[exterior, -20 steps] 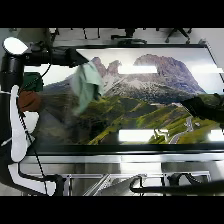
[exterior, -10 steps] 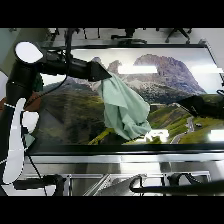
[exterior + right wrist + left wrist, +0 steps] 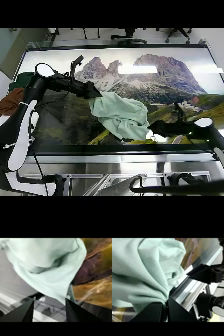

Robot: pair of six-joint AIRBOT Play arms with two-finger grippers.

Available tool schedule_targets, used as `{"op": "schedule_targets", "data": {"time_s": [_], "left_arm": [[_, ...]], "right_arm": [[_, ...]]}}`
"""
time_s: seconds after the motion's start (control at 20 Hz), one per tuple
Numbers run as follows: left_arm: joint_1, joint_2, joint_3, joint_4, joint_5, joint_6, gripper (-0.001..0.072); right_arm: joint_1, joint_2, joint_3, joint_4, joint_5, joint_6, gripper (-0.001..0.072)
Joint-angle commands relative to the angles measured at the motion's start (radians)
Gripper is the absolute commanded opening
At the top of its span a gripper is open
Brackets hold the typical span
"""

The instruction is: Fold the shirts.

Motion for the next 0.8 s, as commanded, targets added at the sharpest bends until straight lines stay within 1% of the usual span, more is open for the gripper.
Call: {"op": "schedule_targets", "data": {"time_s": [0.0,0.05,0.1,0.15,0.2,0.25,0.35,0.45,0.5,0.6,0.65,0.75], "left_arm": [[0.02,-0.031,-0.014,0.0,-0.028,0.011,0.0012],[0.02,-0.037,-0.014,0.0,-0.031,0.016,0.0012],[0.02,-0.038,-0.014,0.001,-0.029,0.031,0.0012],[0.02,-0.037,-0.012,-0.002,-0.028,0.038,0.0012],[0.021,-0.034,0.004,0.001,-0.035,0.038,0.0012],[0.022,-0.033,0.043,0.001,-0.064,0.037,0.0012],[0.024,-0.021,0.156,0.002,-0.14,0.027,0.0011],[0.024,0.017,0.303,0.003,-0.183,-0.012,0.0012],[0.024,0.042,0.374,0.003,-0.188,-0.023,0.0012],[0.025,0.101,0.521,0.003,-0.185,-0.033,0.0012],[0.033,0.139,0.578,0.001,-0.175,-0.053,0.0012],[0.063,0.239,0.597,0.0,-0.134,-0.083,0.0012]], "right_arm": [[0.151,-0.154,-0.027,0.003,-0.145,-0.003,0.0434],[0.174,-0.197,-0.019,0.026,-0.155,-0.043,0.0391],[0.183,-0.227,-0.004,0.072,-0.153,-0.099,0.0157],[0.184,-0.238,0.023,0.13,-0.14,-0.139,0.0078],[0.179,-0.233,0.069,0.166,-0.113,-0.172,0.006],[0.169,-0.216,0.145,0.175,-0.064,-0.192,0.0019],[0.125,-0.158,0.337,0.175,0.046,-0.187,0.0019],[0.059,-0.081,0.595,0.175,0.127,-0.171,0.0018],[0.024,-0.048,0.736,0.17,0.143,-0.171,0.0019],[-0.055,-0.002,1.008,0.111,0.142,-0.17,0.0019],[-0.09,0.009,1.128,0.062,0.142,-0.147,0.0019],[-0.145,0.015,1.32,-0.028,0.147,-0.092,0.0019]]}}
